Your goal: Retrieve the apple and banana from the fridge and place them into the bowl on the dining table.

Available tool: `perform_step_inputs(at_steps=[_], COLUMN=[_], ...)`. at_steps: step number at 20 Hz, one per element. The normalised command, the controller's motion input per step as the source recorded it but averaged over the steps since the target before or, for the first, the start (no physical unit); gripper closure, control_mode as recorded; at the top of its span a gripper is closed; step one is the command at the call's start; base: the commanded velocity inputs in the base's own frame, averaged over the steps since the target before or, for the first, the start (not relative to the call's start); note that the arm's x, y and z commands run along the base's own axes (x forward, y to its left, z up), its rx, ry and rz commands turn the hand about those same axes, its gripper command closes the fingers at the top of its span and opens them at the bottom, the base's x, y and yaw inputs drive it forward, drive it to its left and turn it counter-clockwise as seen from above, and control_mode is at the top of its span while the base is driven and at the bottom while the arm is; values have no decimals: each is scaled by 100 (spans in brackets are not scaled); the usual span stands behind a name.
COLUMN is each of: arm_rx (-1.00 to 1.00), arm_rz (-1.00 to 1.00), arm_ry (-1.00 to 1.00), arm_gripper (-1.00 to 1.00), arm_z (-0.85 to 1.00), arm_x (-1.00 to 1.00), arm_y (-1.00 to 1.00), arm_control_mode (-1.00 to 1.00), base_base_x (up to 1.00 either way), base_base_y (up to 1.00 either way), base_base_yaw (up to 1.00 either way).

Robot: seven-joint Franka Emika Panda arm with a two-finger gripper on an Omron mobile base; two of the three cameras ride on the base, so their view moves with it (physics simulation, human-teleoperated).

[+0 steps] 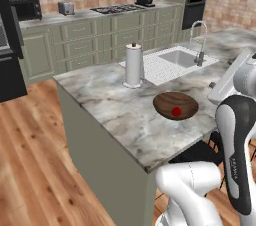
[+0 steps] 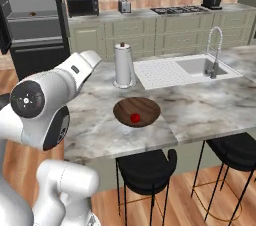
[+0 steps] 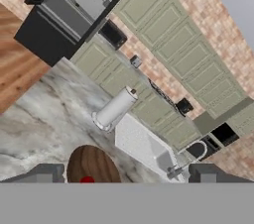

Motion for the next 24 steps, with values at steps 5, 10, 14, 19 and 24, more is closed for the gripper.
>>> perform_step_inputs(at_steps=[5, 10, 14, 19, 24], arm_rx=[-8, 0, 0, 0, 0], arm_rz=[1, 0, 0, 0, 0], arm_ry=[1, 0, 0, 0, 0], arm_gripper=[-100, -100, -100, -100, -100], arm_z=[0, 0, 0, 0, 0], arm_x=[-8, 0, -3, 0, 0], arm_y=[17, 0, 0, 0, 0], arm_control_mode=[-100, -100, 100, 100, 100], base_base_x=[0, 0, -37, -85, -70], base_base_y=[0, 0, 4, 25, 62], base_base_yaw=[0, 0, 2, 10, 22])
